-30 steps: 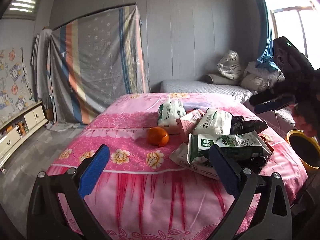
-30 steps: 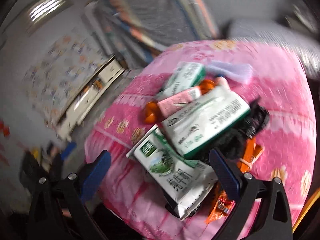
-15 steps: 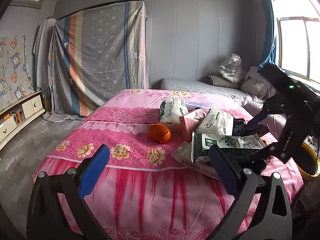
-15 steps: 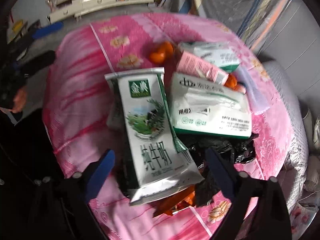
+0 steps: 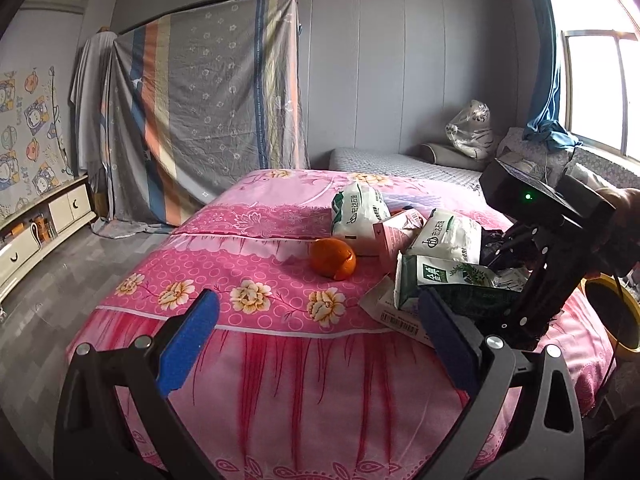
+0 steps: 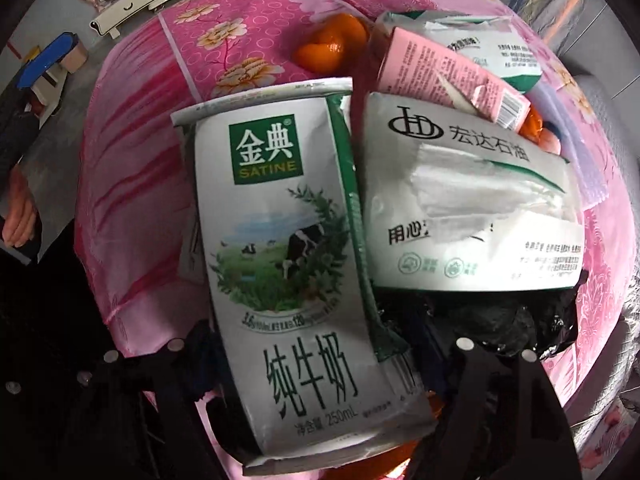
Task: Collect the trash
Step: 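Lower the right tool onto the pile and grasp the white milk carton, then lift the milk carton with the right tool while the left tool grasps a black plastic bag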
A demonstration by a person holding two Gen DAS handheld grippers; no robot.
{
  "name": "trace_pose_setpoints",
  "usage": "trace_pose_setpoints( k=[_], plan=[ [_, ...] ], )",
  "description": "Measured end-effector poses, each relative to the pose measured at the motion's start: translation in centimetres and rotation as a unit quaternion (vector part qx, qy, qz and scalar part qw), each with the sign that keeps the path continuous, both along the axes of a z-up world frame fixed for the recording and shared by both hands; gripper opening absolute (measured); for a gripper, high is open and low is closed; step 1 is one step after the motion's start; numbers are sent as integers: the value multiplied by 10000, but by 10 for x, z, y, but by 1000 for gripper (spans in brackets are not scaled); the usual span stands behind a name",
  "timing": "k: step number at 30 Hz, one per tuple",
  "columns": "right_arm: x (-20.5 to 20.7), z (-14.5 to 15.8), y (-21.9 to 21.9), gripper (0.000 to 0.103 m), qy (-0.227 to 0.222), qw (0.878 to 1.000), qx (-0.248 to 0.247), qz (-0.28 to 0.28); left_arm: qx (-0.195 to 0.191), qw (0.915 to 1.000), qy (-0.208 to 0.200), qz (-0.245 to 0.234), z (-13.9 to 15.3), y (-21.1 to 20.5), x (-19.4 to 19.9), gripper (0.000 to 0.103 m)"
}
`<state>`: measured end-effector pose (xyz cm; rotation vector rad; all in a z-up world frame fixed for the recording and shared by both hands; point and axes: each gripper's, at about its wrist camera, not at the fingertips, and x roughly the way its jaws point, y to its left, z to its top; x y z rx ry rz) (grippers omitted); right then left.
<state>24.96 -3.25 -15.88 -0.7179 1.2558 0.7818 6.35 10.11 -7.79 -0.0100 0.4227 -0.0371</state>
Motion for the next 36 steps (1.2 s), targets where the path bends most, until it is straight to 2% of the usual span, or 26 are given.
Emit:
trace_pose_setpoints(
  k=[5, 10, 13, 17, 20, 24, 31, 36],
  plan=[
    [-3, 22, -22, 70, -109, 9979, 590, -254, 181, 9998, -69, -80, 4, -9, -4, 95],
    [-11, 52, -66, 70, -12, 9840, 1572, -837, -41, 9988, 257, -404, 1, -19, 6, 95],
    [-15, 76, -109, 70, -24, 9609, 2402, -1379, -92, 9964, 468, -705, -3, -28, 14, 95],
    [-33, 103, -167, 70, -258, 9172, 3402, -2058, 168, 9945, 497, -904, -2, -40, 24, 95],
    [-54, 113, -202, 70, -580, 8925, 3731, -2466, 238, 9901, 641, -1226, -3, -51, 35, 95],
    [-83, 117, -236, 70, -732, 8581, 4206, -2853, 255, 9797, 678, -1868, 1, -80, 35, 95],
    [-118, 84, -270, 70, -631, 8217, 4553, -3369, 615, 9593, 871, -2614, -1, -147, 35, 95],
    [-139, 82, -283, 70, -691, 8104, 4660, -3483, 1002, 9487, 1144, -2771, -18, -171, 36, 94]
  ],
)
